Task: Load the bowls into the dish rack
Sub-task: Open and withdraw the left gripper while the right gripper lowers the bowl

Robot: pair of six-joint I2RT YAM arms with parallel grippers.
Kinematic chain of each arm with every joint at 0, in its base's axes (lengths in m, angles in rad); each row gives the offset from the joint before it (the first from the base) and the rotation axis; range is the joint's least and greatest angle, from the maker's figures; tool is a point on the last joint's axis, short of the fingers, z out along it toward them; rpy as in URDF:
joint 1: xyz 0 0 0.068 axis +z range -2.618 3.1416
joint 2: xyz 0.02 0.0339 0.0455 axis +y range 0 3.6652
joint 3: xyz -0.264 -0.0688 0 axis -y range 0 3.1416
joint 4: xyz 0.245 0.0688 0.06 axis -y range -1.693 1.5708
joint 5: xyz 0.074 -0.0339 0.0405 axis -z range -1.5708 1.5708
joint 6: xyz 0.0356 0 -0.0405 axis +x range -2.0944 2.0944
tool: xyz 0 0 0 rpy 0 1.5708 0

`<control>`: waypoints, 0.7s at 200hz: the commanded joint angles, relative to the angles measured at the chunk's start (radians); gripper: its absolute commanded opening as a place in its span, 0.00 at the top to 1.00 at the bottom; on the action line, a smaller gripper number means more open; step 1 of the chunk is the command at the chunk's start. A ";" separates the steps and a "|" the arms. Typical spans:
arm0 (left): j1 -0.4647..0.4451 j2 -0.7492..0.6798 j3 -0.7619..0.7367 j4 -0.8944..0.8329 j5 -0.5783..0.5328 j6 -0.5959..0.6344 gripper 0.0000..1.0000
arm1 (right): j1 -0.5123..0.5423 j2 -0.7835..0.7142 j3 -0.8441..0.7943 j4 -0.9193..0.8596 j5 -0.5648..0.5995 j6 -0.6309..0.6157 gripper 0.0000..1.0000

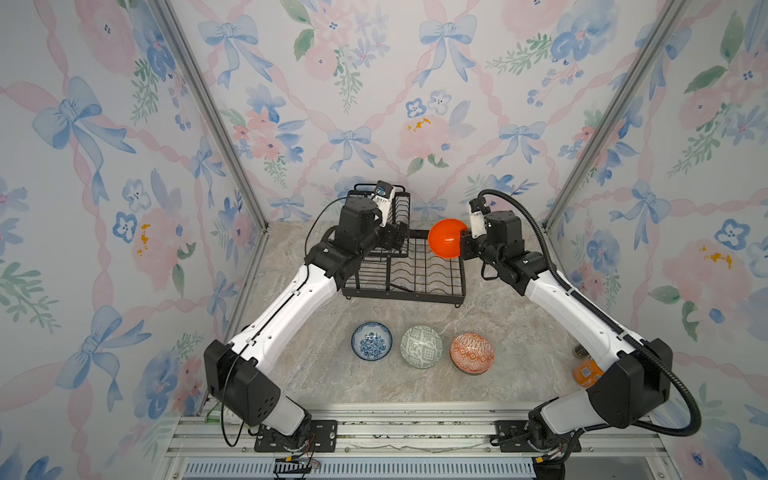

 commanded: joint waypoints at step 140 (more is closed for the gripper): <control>0.219 -0.381 -0.495 -0.081 0.143 -0.170 0.02 | 0.025 0.404 -0.305 1.203 -0.131 -0.726 1.00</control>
